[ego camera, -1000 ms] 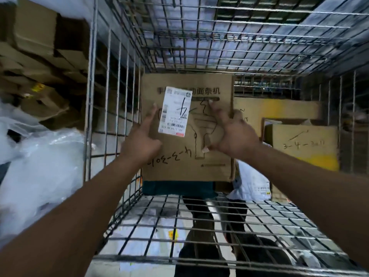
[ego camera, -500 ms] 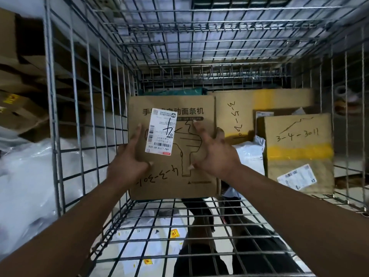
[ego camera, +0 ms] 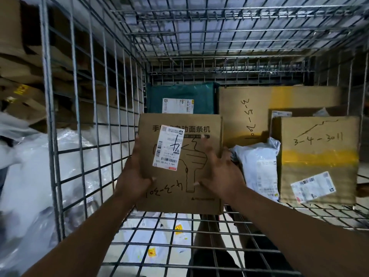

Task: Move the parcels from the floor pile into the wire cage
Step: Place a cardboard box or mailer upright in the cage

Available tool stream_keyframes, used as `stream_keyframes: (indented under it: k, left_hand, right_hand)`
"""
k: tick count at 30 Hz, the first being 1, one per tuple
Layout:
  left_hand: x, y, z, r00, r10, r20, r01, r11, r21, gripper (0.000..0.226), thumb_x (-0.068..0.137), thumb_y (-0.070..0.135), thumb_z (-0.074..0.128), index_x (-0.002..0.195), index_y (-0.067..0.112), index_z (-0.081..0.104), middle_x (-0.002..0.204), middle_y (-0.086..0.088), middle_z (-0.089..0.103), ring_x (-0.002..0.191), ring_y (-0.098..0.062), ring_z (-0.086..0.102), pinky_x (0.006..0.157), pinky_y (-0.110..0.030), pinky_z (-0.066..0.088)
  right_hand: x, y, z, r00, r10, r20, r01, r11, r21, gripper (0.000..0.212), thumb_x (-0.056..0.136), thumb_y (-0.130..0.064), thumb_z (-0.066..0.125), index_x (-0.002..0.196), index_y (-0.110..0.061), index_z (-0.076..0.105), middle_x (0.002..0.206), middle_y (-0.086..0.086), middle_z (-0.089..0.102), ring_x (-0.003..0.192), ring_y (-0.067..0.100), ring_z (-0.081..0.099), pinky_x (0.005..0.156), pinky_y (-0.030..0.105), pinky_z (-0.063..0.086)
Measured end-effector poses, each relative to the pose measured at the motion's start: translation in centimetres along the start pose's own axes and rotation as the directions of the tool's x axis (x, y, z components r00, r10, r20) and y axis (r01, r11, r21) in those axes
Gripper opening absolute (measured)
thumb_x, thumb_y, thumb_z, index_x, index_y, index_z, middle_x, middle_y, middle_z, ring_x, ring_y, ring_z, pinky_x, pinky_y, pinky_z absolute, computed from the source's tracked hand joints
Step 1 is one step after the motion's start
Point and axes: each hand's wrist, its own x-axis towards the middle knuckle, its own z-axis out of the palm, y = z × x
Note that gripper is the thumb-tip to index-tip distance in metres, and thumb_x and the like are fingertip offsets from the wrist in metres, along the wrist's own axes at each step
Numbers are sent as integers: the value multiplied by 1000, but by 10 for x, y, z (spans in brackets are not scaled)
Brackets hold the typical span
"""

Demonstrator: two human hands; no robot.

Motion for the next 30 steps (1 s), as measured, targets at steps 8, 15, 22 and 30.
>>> stream_keyframes:
  k: [8, 15, 22, 30]
  left_hand:
    - [22, -1, -3, 993, -13, -113, 17, 999, 32, 133, 74, 3, 81, 153, 63, -8, 150, -5, 49, 131, -30, 55, 95, -53, 55]
    - [92, 51, -28, 987, 16, -162, -7, 999, 54, 122, 78, 14, 81, 157, 57, -2, 151, -5, 46, 129, -31, 55, 100, -50, 53]
    - [183, 98, -58, 990, 37, -139, -30, 998, 50, 113, 81, 9, 78, 157, 58, 10, 157, -7, 39, 128, -30, 55, 101, -46, 54]
    - [219, 76, -36, 998, -33, -50, 41, 982, 184, 139, 64, 27, 96, 157, 58, -4, 162, -13, 30, 142, -35, 43, 114, -46, 44]
  right_hand:
    - [29, -8, -5, 999, -23, -35, 20, 997, -72, 142, 62, -47, 93, 154, -56, -14, 146, 29, 34, 97, 50, 65, 79, 51, 59]
    - [106, -13, -69, 994, -86, -74, 78, 992, -100, 131, 72, -48, 87, 150, -57, -18, 153, 26, 26, 101, 47, 64, 77, 43, 55]
    - [192, -26, -114, 993, -100, -64, 89, 984, -154, 130, 69, -57, 87, 153, -54, -13, 154, 27, 25, 119, 50, 54, 90, 49, 52]
    - [228, -16, -94, 996, -84, 25, 87, 977, -194, 128, 67, -60, 86, 156, -50, -5, 152, 30, 25, 122, 54, 51, 96, 52, 51]
